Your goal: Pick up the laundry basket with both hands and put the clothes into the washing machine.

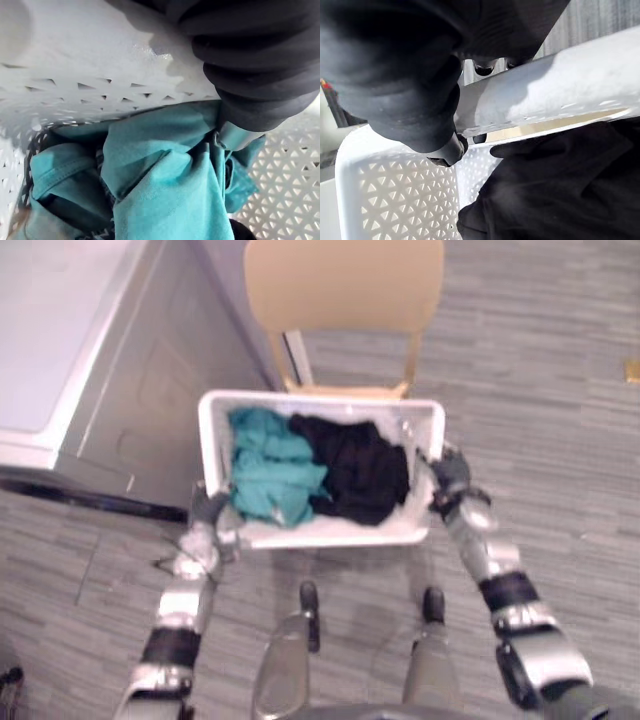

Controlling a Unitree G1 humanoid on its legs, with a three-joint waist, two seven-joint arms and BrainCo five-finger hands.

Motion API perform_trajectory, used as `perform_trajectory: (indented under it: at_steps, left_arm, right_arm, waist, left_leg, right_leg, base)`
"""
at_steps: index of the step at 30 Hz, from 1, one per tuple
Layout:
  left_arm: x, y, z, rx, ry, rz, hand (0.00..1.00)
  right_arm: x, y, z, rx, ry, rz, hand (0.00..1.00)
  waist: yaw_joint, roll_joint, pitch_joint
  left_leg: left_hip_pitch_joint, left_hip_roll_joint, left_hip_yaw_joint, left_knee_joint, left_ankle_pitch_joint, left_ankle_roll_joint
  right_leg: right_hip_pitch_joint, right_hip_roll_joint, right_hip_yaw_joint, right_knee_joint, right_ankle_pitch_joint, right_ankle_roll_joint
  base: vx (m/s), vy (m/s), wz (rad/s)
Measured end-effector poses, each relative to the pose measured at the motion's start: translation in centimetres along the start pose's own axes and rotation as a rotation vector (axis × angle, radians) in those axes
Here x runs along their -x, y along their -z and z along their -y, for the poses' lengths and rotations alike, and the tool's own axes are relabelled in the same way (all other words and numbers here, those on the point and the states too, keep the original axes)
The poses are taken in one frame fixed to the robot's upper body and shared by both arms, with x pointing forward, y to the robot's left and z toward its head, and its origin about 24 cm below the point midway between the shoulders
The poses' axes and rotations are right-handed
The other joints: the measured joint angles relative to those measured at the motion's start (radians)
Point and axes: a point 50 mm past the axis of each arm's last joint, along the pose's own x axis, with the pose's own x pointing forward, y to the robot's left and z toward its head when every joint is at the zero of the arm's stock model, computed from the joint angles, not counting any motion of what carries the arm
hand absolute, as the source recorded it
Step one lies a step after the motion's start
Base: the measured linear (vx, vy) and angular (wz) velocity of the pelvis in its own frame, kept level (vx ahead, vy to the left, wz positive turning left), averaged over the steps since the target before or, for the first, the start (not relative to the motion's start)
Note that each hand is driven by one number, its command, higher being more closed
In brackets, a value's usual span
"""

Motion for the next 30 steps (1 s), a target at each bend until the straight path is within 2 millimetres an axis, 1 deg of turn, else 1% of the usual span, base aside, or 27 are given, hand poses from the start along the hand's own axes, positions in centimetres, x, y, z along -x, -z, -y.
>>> perform_trajectory:
  at_steps: [1,3,4,5,6,7,9,11,13,16,17,19,21,22,24,27,30]
  left_arm:
    - [-0.7,-0.7,0.1,0.007,-0.001,0.011,1.0]
    - [-3.5,-3.4,1.1,0.016,0.007,0.051,1.0]
    - [-4.0,-4.0,1.4,0.019,0.015,0.058,1.0]
    - [-5.0,-5.4,2.1,0.011,0.033,0.075,1.0]
    - [-5.8,-6.6,2.6,-0.001,0.046,0.091,1.0]
    - [-6.7,-7.9,3.1,-0.009,0.054,0.099,1.0]
    - [-7.5,-9.4,3.7,-0.014,0.057,0.113,1.0]
    - [-8.3,-11.5,3.5,-0.005,0.041,0.143,1.0]
    - [-8.9,-13.9,4.1,0.005,0.048,0.173,1.0]
    - [-9.1,-15.7,4.5,0.012,0.059,0.199,1.0]
    - [-9.2,-16.6,4.7,0.014,0.06,0.213,1.0]
    - [-9.2,-17.4,4.6,0.016,0.056,0.231,1.0]
    - [-9.3,-18.9,4.2,-0.005,0.035,0.271,1.0]
    - [-9.3,-19.2,4.0,-0.007,0.025,0.278,1.0]
    - [-9.4,-19.3,3.4,-0.011,0.006,0.272,1.0]
    - [-9.4,-19.2,3.1,-0.001,-0.005,0.261,1.0]
    - [-9.4,-19.2,3.1,0.002,-0.006,0.259,1.0]
  right_arm:
    - [-0.5,-0.8,-0.2,0.01,-0.006,0.015,1.0]
    - [-2.0,-4.0,-0.4,0.035,0.0,0.07,1.0]
    - [-2.2,-4.6,-0.4,0.036,0.011,0.083,1.0]
    - [-2.6,-5.7,-0.1,0.042,0.034,0.104,1.0]
    - [-2.8,-6.7,0.1,0.044,0.046,0.126,1.0]
    - [-3.0,-7.9,0.3,0.049,0.058,0.155,1.0]
    - [-3.2,-9.4,0.1,0.045,0.075,0.193,1.0]
    - [-3.4,-11.4,-0.8,0.037,0.072,0.252,1.0]
    - [-3.5,-13.6,-1.0,0.036,0.083,0.315,1.0]
    - [-3.4,-15.1,-1.0,0.04,0.093,0.356,1.0]
    - [-3.4,-15.9,-1.1,0.027,0.095,0.381,1.0]
    - [-3.4,-16.7,-1.3,0.021,0.096,0.398,1.0]
    - [-3.5,-18.2,-1.8,0.021,0.09,0.433,1.0]
    - [-3.5,-18.6,-2.2,0.025,0.084,0.443,1.0]
    - [-3.6,-18.8,-2.7,0.044,0.077,0.448,1.0]
    - [-3.7,-19.0,-3.3,0.054,0.069,0.452,1.0]
    - [-3.7,-18.9,-3.4,0.061,0.071,0.456,1.0]
  waist:
    - [0.0,0.002,0.013]
    - [-0.002,0.001,0.07]
    - [-0.002,0.002,0.081]
    - [-0.004,-0.006,0.096]
    - [-0.004,-0.009,0.114]
    - [-0.005,-0.011,0.119]
    - [-0.003,-0.016,0.122]
    - [-0.001,-0.027,0.13]
    - [0.004,-0.028,0.131]
    - [0.02,-0.034,0.135]
    - [0.024,-0.035,0.144]
    - [0.024,-0.036,0.145]
    - [0.025,-0.039,0.147]
    - [0.026,-0.04,0.147]
    - [0.028,-0.05,0.154]
    - [0.029,-0.052,0.155]
    - [0.03,-0.052,0.155]
  left_leg:
    - [-0.01,0.003,-0.005,0.0,0.005,0.005]
    - [-0.039,0.015,-0.013,-0.011,0.03,0.001]
    - [-0.046,0.016,-0.015,-0.017,0.036,0.002]
    - [-0.061,0.016,-0.012,-0.037,0.054,0.001]
    - [-0.068,0.017,-0.011,-0.05,0.066,0.0]
    - [-0.09,0.021,-0.009,-0.063,0.08,-0.002]
    - [-0.114,0.035,0.005,-0.072,0.088,-0.005]
    - [-0.147,0.058,0.011,-0.067,0.092,-0.012]
    - [-0.187,0.086,0.01,-0.061,0.098,-0.021]
    - [-0.206,0.109,0.013,-0.061,0.103,-0.028]
    - [-0.212,0.122,0.014,-0.061,0.104,-0.031]
    - [-0.228,0.134,0.014,-0.06,0.105,-0.032]
    - [-0.26,0.144,0.014,-0.058,0.11,-0.04]
    - [-0.27,0.148,0.014,-0.054,0.11,-0.041]
    - [-0.276,0.162,0.017,-0.04,0.11,-0.041]
    - [-0.28,0.171,0.017,-0.039,0.111,-0.041]
    - [-0.283,0.174,0.013,-0.039,0.112,-0.043]
  right_leg:
    - [-0.006,0.005,0.0,-0.004,0.003,0.004]
    - [-0.035,0.021,0.001,-0.01,0.026,0.002]
    - [-0.043,0.023,0.0,-0.01,0.03,0.001]
    - [-0.069,0.025,0.003,-0.013,0.041,-0.001]
    - [-0.08,0.026,0.003,-0.017,0.048,-0.001]
    - [-0.105,0.031,0.004,-0.025,0.06,-0.004]
    - [-0.134,0.04,0.006,-0.03,0.07,-0.006]
    - [-0.171,0.062,0.012,-0.031,0.081,-0.015]
    - [-0.2,0.085,0.004,-0.042,0.091,-0.026]
    - [-0.222,0.105,0.002,-0.044,0.096,-0.031]
    - [-0.226,0.11,0.001,-0.046,0.096,-0.032]
    - [-0.239,0.119,-0.001,-0.048,0.097,-0.033]
    - [-0.266,0.127,-0.002,-0.052,0.104,-0.042]
    - [-0.273,0.131,-0.002,-0.054,0.106,-0.044]
    - [-0.272,0.141,-0.003,-0.056,0.107,-0.045]
    - [-0.273,0.149,-0.008,-0.057,0.107,-0.046]
    - [-0.273,0.152,-0.013,-0.057,0.107,-0.046]
  base:
    - [-0.17,-0.044,-0.04]
    - [-0.16,-0.078,-0.02]
    - [-0.13,-0.066,0.0]
    - [-0.09,-0.051,0.0]
    - [-0.13,-0.076,-0.04]
    - [-0.07,-0.052,-0.03]
    - [-0.05,-0.073,-0.14]
    - [-0.03,-0.084,-0.23]
    - [-0.02,-0.088,-0.13]
    - [-0.02,-0.074,-0.13]
    - [-0.02,-0.036,-0.09]
    - [-0.02,-0.039,-0.06]
    - [-0.05,-0.033,-0.07]
    - [-0.06,-0.026,-0.09]
    - [-0.05,-0.023,-0.08]
    - [-0.04,-0.019,0.0]
    - [-0.05,-0.007,0.01]
